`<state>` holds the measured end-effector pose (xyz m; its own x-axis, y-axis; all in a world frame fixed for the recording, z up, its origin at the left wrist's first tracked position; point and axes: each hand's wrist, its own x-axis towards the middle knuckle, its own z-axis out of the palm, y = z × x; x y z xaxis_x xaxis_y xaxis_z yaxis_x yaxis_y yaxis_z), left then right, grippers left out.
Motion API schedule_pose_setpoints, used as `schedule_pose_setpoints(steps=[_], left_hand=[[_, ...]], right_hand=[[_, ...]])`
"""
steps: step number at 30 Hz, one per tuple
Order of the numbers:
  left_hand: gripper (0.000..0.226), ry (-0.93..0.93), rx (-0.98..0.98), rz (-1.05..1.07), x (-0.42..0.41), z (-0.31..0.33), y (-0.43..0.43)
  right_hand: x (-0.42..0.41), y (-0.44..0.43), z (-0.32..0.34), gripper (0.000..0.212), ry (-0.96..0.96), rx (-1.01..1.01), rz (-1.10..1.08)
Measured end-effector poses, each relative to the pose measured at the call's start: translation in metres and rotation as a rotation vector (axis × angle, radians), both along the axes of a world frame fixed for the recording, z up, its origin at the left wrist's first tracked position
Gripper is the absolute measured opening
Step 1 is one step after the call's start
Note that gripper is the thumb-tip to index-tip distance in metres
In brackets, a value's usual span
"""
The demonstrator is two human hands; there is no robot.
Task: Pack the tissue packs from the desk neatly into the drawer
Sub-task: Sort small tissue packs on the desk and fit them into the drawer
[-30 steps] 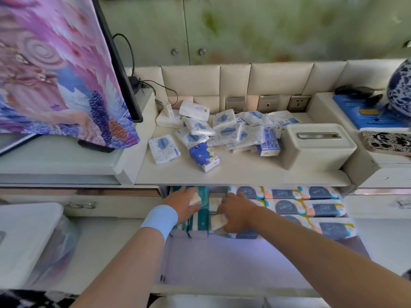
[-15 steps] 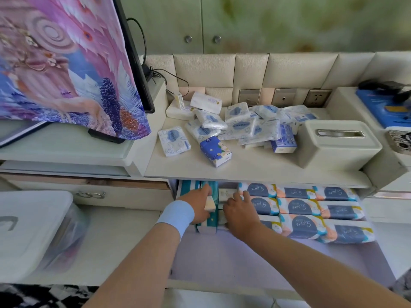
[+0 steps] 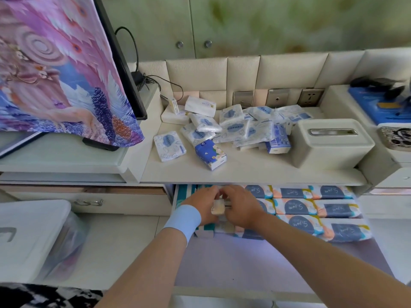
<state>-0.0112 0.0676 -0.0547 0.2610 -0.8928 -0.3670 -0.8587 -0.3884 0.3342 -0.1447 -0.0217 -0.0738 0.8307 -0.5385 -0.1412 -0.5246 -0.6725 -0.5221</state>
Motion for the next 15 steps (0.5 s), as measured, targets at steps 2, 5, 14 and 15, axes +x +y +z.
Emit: schedule_pose_setpoints(steps=[2, 5, 14, 15], left_hand=[[0.037, 0.065, -0.042, 0.056, -0.007, -0.001, -0.006], [0.026, 0.063, -0.074, 0.064, -0.015, -0.005, -0.01], [0.075, -0.228, 0.029, -0.186, -0.004, -0.021, -0.001], [0.079, -0.213, 0.045, -0.173, -0.003, -0.022, 0.0]], right_hand=[[-0.006, -0.001, 0.01, 0.041, 0.006, 0.163, 0.009], [-0.014, -0.002, 0.01, 0.044, 0.084, 0.0, 0.082], [-0.022, -0.001, -0.015, 0.056, 0.278, -0.451, 0.351], [-0.021, -0.001, -0.016, 0.056, 0.297, -0.465, 0.39]])
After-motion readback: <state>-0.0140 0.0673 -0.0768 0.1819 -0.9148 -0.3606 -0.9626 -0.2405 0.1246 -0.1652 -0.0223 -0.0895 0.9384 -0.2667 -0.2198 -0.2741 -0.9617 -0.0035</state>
